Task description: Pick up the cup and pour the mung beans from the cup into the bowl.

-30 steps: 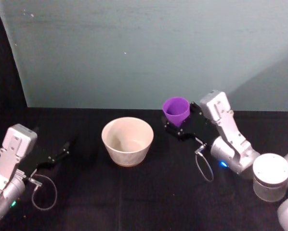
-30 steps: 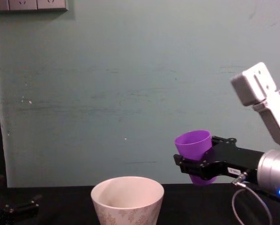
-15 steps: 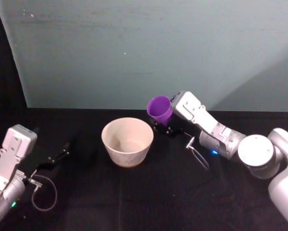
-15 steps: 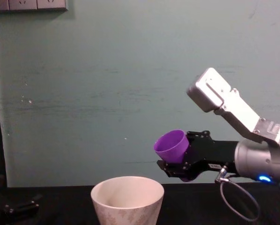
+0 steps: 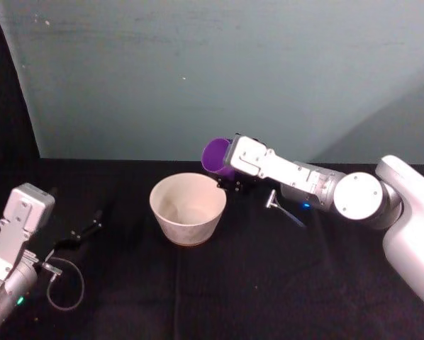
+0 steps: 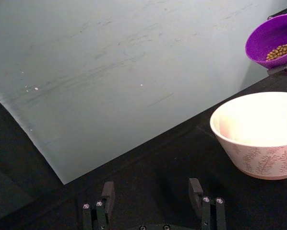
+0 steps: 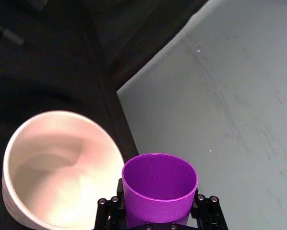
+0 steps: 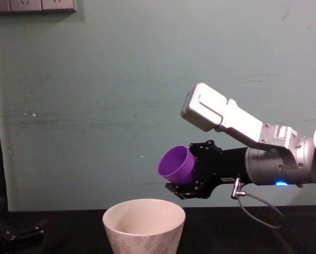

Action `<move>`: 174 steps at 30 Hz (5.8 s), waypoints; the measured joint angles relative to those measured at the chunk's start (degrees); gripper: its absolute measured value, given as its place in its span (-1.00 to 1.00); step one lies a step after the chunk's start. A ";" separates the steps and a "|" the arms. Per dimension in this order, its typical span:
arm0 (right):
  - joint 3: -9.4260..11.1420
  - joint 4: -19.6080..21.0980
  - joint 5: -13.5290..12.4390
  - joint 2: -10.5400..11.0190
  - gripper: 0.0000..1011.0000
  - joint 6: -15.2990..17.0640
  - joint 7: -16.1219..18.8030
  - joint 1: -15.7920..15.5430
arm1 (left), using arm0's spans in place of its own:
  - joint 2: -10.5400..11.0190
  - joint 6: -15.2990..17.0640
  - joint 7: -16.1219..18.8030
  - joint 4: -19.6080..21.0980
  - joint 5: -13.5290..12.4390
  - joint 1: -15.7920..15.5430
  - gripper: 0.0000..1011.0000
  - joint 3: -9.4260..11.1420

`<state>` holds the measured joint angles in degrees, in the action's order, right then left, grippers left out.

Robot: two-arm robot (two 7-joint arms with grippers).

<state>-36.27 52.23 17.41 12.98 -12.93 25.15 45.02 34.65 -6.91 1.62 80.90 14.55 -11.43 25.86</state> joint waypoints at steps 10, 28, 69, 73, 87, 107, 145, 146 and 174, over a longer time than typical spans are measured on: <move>-4.98 -1.45 7.38 -0.28 0.45 0.16 -0.99 3.51 | 0.00 0.00 0.00 0.00 -0.01 0.00 1.00 0.00; -9.67 2.08 16.78 -0.41 0.45 4.12 -4.49 3.55 | 0.00 0.00 0.00 0.00 0.00 0.00 1.00 0.00; -16.20 6.14 31.90 -0.84 0.45 9.68 -5.56 3.69 | 0.00 0.00 0.00 0.00 -0.01 0.00 1.00 0.00; -16.62 6.40 32.92 -0.87 0.45 10.01 -5.60 3.72 | 0.00 0.00 0.00 0.00 0.00 0.00 1.00 0.00; -17.44 6.85 35.21 -0.97 0.45 10.58 -5.83 3.64 | 0.00 0.00 0.00 0.00 0.00 0.00 1.00 0.00; -18.04 6.99 36.91 -1.19 0.45 10.79 -5.77 3.52 | 0.00 0.00 0.00 0.00 0.00 0.00 1.00 0.00; -19.71 7.75 40.42 -1.17 0.45 11.33 -6.06 3.60 | 0.00 0.00 0.00 0.00 -0.01 0.00 1.00 0.00; -19.75 7.80 40.49 -1.15 0.45 11.36 -6.06 3.60 | 0.00 0.00 0.00 0.00 0.00 0.00 1.00 0.00; -22.20 9.59 45.65 -0.63 0.45 13.14 -6.35 3.76 | 0.00 0.00 0.00 0.00 -0.01 0.00 1.00 0.00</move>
<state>-58.48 61.82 63.06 12.35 0.21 18.80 48.78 34.64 -6.91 1.62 80.90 14.55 -11.43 25.86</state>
